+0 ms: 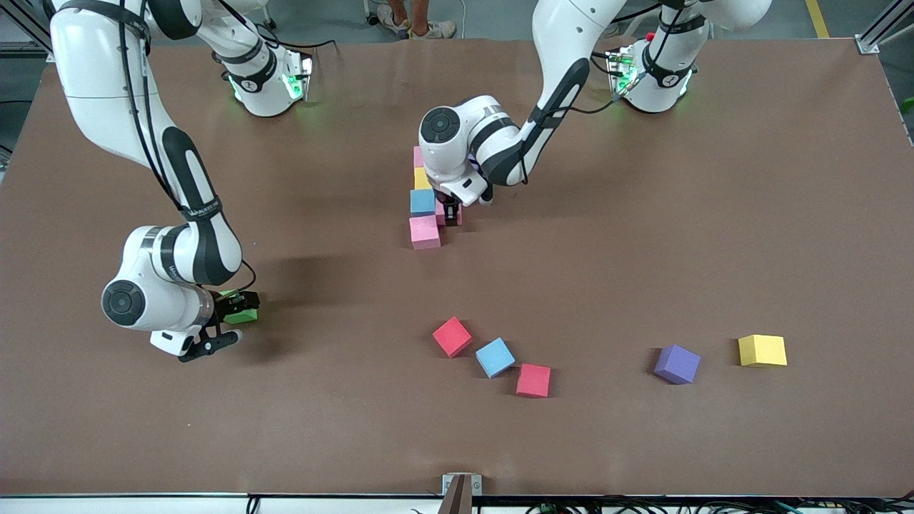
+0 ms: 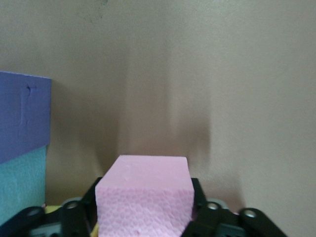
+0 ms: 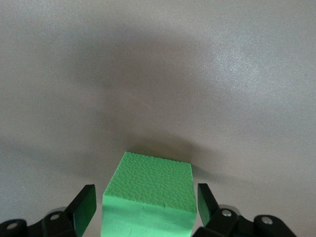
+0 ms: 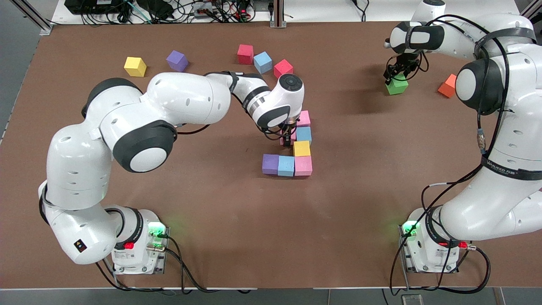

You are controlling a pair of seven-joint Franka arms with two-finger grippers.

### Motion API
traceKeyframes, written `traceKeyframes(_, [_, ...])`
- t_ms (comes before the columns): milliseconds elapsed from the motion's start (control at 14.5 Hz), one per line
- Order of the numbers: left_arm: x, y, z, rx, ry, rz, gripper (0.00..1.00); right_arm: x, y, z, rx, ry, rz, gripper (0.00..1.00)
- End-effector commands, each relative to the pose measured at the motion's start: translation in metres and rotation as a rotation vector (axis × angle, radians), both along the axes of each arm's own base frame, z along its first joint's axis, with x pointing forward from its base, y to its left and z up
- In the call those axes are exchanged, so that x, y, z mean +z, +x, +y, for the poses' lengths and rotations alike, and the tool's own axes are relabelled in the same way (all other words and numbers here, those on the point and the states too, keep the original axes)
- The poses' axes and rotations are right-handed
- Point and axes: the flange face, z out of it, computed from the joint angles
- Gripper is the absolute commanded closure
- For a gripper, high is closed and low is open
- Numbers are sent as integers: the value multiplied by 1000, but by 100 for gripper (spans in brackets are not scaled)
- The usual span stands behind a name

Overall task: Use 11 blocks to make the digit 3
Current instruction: 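Place the pink cube and open the left gripper while the right lifts green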

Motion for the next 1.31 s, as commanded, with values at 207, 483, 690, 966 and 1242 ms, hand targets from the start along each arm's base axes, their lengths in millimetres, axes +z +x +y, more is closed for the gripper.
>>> traceKeyframes(207, [33, 11, 4, -74, 63, -9, 0, -1, -4, -4, 12, -2, 4, 28])
traceKeyframes(483, [60, 15, 2, -80, 63, -18, 0, 1, -4, -3, 7, -2, 4, 58])
traceKeyframes(690, [96, 32, 19, -162, 74, -15, 0, 13, 5, 7, -27, 5, -26, 65])
traceKeyframes(966, [126, 148, 140, -442, 84, 49, 0, 63, 34, 65, -105, -5, -79, 65])
traceKeyframes(1242, [127, 238, 283, -784, 116, 79, 0, 78, 27, 179, -223, -25, -109, 65])
